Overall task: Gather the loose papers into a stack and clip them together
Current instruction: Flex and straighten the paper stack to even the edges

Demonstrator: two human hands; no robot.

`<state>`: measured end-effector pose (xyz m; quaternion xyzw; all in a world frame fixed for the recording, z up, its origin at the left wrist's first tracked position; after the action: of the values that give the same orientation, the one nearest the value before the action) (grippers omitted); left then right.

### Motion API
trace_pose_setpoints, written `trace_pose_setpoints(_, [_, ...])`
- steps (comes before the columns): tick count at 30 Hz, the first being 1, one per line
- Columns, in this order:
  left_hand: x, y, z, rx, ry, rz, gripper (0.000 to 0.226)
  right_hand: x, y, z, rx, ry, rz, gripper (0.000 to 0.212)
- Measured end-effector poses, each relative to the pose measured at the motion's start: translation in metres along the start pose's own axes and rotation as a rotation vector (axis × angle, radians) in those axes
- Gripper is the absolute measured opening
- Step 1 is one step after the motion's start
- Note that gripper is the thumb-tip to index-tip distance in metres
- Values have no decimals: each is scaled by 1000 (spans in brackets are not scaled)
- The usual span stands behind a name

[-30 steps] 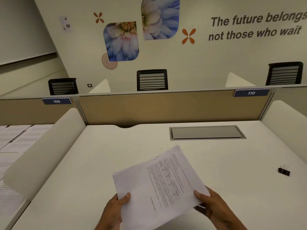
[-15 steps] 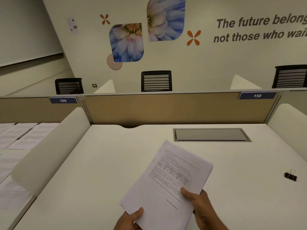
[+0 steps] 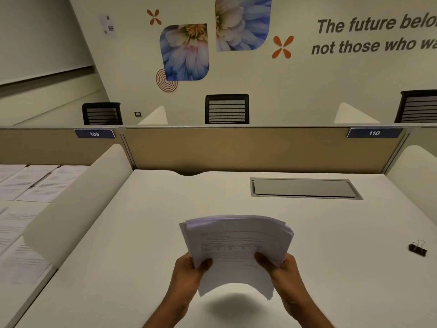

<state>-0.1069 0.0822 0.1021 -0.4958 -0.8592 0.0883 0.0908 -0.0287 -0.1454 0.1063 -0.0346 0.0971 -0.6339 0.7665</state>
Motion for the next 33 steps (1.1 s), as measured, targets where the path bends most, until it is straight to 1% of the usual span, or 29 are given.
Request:
trace_pose_setpoints(3, [-4,3,-1,11,16,-30,22,1,1,0,-9,10,-23,11])
trace_pose_setpoints(9, [-8,5,5,64,-26,-54,27,-2,4,-15,-28,-5,-28,10])
trace_pose_setpoints(12, [-5,7,-2,40,-42,-48,33,-3,5,-11,-9,-13,2,16])
trace_pose_setpoints(16, [0,10,-12,4,-51,-35,42,-1,6,0,26,-29,67,34])
trace_pose_setpoints(19, [-6,7,-12,11,-9,-7,34,-6,5,3,30,-50,114,42])
trace_pose_setpoints(22, [-3,8,-16,-1,-21,-32,34,-5,6,6,49,-61,107,42])
trace_pose_setpoints(27, [1,5,-30,-26,1,37,47,-2,7,15,79,-86,165,44])
trace_pose_setpoints(30, [4,6,-37,-64,5,46,51,1,8,19,85,-79,150,44])
trace_pose_setpoints(33, [0,4,-37,-53,31,75,54,-1,8,19,86,-81,169,45])
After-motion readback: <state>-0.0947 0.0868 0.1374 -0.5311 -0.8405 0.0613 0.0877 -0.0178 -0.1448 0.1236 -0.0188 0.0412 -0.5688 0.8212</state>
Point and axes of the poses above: each hand's wrist, its own y-axis towards the middle knuckle, its own x-axis out of the back of the hand, z = x × y, the point moved 4 cm from there along y, towards the middle knuckle, and after that the axes turned 4 degrees about -z, right-handed, at the moved point
